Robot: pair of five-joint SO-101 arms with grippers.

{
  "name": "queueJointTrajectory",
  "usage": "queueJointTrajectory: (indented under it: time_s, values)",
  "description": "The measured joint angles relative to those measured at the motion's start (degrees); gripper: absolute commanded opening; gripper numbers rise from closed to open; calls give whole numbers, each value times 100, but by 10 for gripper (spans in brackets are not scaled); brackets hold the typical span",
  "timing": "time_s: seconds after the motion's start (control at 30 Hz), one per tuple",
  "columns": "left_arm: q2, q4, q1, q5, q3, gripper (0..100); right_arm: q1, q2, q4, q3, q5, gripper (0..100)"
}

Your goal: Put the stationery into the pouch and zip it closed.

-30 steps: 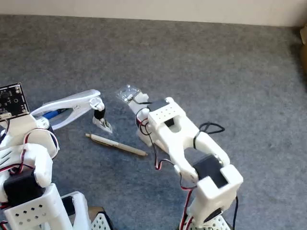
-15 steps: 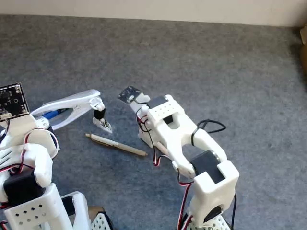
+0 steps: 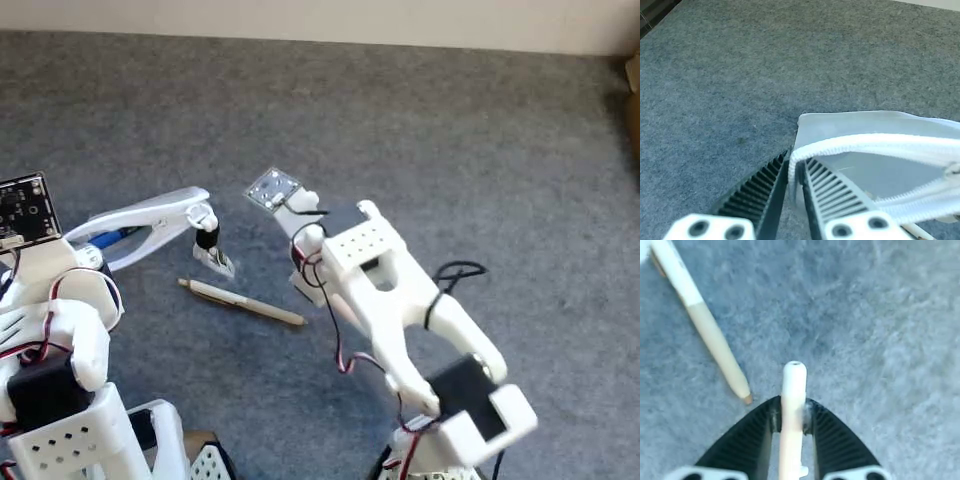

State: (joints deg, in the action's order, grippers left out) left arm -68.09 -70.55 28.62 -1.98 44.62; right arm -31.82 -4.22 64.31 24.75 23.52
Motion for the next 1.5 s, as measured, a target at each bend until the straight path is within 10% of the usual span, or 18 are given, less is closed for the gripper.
queueJointTrajectory:
  time_s: [1.5]
  values:
    - [0, 9, 0, 0, 0, 8, -905, -5626, -1196, 3007, -413, 5]
